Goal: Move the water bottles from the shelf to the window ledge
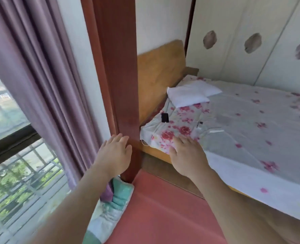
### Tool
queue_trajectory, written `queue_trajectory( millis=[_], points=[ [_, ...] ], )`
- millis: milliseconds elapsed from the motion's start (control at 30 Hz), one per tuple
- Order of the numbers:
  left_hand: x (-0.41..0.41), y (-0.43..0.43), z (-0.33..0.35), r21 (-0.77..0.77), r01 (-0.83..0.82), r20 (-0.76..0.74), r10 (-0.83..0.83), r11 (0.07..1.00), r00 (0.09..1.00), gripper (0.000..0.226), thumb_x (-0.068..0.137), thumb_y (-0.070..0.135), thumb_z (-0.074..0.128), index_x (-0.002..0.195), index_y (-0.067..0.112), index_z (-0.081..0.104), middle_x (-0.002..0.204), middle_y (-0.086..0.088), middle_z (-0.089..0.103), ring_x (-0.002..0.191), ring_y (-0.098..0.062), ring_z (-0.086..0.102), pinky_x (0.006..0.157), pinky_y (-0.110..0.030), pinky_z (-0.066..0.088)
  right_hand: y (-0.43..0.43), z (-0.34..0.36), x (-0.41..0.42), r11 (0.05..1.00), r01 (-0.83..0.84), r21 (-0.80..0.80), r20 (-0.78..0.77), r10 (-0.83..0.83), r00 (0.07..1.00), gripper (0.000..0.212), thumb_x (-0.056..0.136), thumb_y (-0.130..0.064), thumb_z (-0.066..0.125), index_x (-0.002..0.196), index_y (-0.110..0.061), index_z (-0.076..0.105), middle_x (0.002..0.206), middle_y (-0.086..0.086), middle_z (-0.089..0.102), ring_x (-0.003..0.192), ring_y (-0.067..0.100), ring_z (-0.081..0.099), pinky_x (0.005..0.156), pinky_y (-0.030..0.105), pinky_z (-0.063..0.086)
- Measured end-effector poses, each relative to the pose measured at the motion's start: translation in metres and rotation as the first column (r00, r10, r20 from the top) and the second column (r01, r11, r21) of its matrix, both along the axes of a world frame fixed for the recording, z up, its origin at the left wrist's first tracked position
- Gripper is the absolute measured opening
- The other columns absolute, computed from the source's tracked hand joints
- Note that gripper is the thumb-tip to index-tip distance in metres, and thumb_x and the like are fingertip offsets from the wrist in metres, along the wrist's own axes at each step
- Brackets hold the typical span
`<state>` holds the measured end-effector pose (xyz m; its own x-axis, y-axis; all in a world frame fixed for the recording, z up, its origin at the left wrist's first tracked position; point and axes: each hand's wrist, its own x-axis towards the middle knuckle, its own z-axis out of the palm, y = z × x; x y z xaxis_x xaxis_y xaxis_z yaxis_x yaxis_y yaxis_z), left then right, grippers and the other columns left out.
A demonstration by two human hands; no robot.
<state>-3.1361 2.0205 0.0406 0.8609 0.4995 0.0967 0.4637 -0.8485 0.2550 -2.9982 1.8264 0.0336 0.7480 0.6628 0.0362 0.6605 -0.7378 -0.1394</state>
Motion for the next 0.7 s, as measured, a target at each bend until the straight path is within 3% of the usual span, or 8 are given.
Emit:
queue_trajectory(
  millis=[167, 333, 500, 633, 700],
  points=[
    [0.082, -0.061, -0.006, -0.044, 0.195, -0.009, -0.196, 0.98, 0.981, 0.049, 0.104, 0.036, 0.033, 0.148, 0.016, 0.041, 0.156, -0.007, 0.038, 0.145, -0.025, 0.031, 0.119, -0.042, 0.026, -0.091, -0.009, 0.041, 0.978, 0.205, -0.024, -0.016, -0.205, 0.979, 0.056, 0.104, -0.04, 0.023, 0.155, -0.017, 0.028, 0.162, 0.004, 0.027, 0.149, 0.029, 0.022, 0.122, 0.045, 0.018],
    [0.146, -0.105, -0.006, -0.097, 0.387, -0.041, -0.392, 0.917, 0.919, 0.052, 0.104, 0.037, 0.034, 0.151, 0.015, 0.036, 0.159, -0.008, 0.032, 0.148, -0.026, 0.024, 0.12, -0.042, 0.023, -0.16, -0.009, 0.051, 0.909, 0.417, -0.008, -0.017, -0.417, 0.909, 0.063, 0.099, -0.043, 0.018, 0.15, -0.012, 0.038, 0.154, 0.006, 0.041, 0.143, 0.031, 0.034, 0.118, 0.044, 0.026],
    [0.203, -0.147, -0.005, -0.098, 0.621, 0.012, -0.623, 0.777, 0.782, 0.049, 0.104, 0.037, 0.03, 0.144, 0.013, 0.043, 0.145, -0.007, 0.047, 0.135, -0.027, 0.04, 0.113, -0.037, 0.032, -0.208, -0.011, 0.046, 0.756, 0.654, 0.026, -0.018, -0.654, 0.757, 0.056, 0.102, -0.039, 0.028, 0.149, -0.01, 0.04, 0.153, 0.008, 0.043, 0.143, 0.032, 0.034, 0.117, 0.045, 0.027],
    [0.229, -0.177, -0.008, -0.104, 0.759, -0.027, -0.764, 0.643, 0.644, 0.054, 0.104, 0.04, 0.026, 0.152, 0.015, 0.034, 0.159, -0.007, 0.032, 0.146, -0.023, 0.027, 0.119, -0.038, 0.024, -0.229, -0.008, 0.018, 0.605, 0.793, 0.067, -0.03, -0.793, 0.608, 0.067, 0.096, -0.044, 0.016, 0.147, -0.01, 0.044, 0.15, 0.007, 0.047, 0.142, 0.032, 0.035, 0.117, 0.045, 0.028],
    [0.236, -0.193, -0.009, -0.099, 0.816, -0.053, -0.822, 0.569, 0.567, 0.053, 0.105, 0.038, 0.028, 0.154, 0.016, 0.031, 0.161, -0.006, 0.028, 0.148, -0.021, 0.023, 0.12, -0.037, 0.021, -0.234, -0.007, 0.003, 0.524, 0.844, 0.116, -0.041, -0.846, 0.531, 0.064, 0.095, -0.042, 0.02, 0.143, -0.009, 0.048, 0.145, 0.006, 0.052, 0.139, 0.031, 0.039, 0.114, 0.044, 0.032]
  ],
)
